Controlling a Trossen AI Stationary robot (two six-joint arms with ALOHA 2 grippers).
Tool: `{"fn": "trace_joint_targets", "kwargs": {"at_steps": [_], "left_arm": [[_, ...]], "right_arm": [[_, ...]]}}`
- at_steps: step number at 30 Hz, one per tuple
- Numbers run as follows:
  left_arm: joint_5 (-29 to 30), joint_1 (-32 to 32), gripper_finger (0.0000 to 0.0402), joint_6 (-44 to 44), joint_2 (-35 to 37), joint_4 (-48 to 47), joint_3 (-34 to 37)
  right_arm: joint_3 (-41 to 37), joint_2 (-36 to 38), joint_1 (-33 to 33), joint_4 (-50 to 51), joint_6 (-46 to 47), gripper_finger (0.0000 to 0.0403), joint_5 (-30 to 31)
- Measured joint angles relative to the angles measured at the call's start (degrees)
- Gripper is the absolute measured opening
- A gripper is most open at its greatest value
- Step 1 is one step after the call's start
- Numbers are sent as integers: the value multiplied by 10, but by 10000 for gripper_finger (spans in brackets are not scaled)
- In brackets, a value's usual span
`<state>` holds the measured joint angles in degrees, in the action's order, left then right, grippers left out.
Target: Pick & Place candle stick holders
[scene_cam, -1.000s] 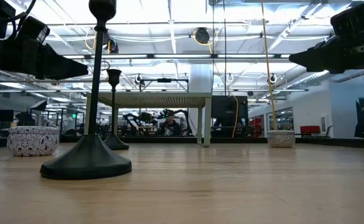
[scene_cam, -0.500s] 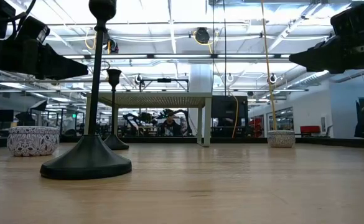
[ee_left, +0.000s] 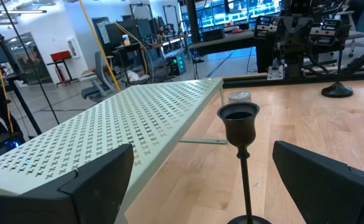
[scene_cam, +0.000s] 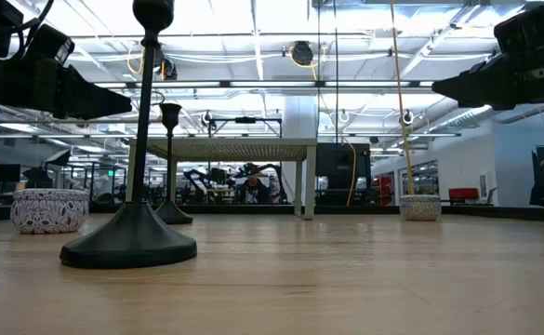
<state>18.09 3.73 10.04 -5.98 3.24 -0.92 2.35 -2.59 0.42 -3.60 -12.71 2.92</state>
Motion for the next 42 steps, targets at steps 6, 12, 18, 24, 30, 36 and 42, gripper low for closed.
{"fn": "trace_joint_targets", "kwargs": {"at_steps": [6,12,18,24,30,36,42], "left_arm": [[0,0,392,0,0,0,0],[0,0,392,0,0,0,0],[0,0,392,0,0,0,0],[0,0,392,0,0,0,0],[0,0,392,0,0,0,0],[0,0,392,0,0,0,0],[0,0,392,0,0,0,0]], "right_arm": [[0,0,0,0,0,0,0],[0,0,0,0,0,0,0],[0,0,0,0,0,0,0],[0,0,0,0,0,0,0],[0,0,0,0,0,0,0],[0,0,0,0,0,0,0],[0,0,0,0,-30,0,0]]}}
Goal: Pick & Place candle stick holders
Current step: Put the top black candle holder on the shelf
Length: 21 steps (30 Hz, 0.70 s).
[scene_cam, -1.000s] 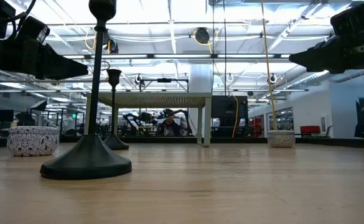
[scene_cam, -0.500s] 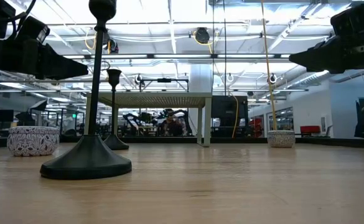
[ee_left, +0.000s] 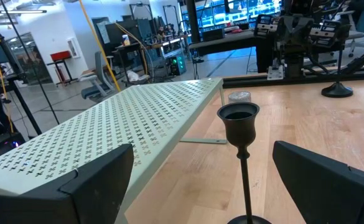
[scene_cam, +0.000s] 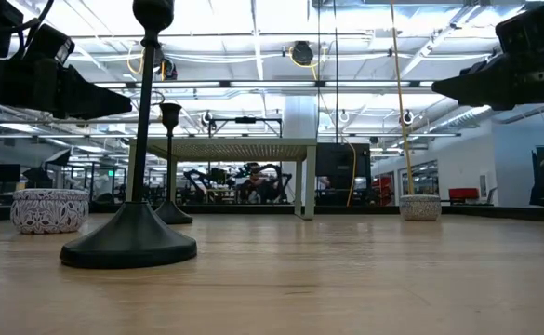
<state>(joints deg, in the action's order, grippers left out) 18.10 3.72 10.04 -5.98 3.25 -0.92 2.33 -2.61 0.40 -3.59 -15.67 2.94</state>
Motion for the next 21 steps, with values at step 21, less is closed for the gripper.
{"fn": "trace_joint_targets", "kwargs": {"at_steps": [21], "left_arm": [[0,0,392,0,0,0,0]], "right_arm": [[0,0,0,-60,162,0,0]]}}
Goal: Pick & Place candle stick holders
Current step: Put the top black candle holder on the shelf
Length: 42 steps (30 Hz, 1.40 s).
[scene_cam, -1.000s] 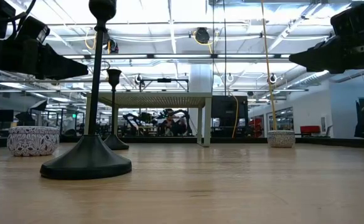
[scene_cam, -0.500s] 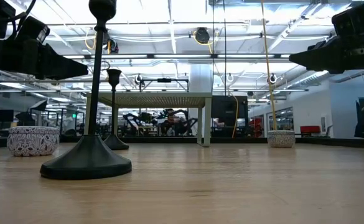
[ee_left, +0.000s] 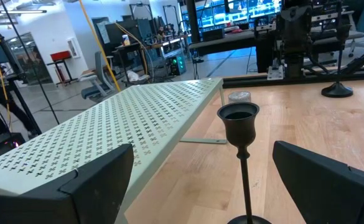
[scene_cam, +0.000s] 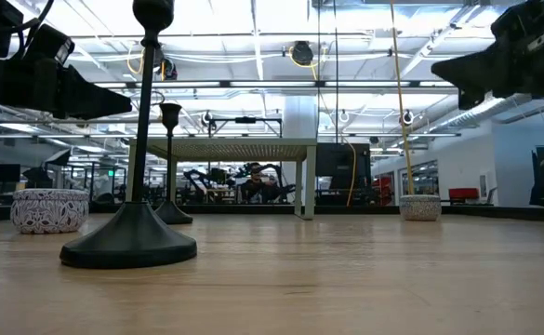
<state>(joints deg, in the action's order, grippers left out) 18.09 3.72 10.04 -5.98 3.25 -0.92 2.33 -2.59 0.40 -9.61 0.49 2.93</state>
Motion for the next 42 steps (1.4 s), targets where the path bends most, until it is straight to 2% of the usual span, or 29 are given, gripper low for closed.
{"fn": "trace_joint_targets", "kwargs": {"at_steps": [10,20,30,42], "left_arm": [[0,0,392,0,0,0,0],[0,0,392,2,0,4,0],[0,0,392,-3,0,8,1],[0,0,392,-210,0,60,1]], "right_arm": [[0,0,0,-80,-128,0,2],[0,-10,0,-107,-16,15,-17],[0,-92,0,-133,4,58,-15],[0,-195,0,-227,10,125,-15]]}}
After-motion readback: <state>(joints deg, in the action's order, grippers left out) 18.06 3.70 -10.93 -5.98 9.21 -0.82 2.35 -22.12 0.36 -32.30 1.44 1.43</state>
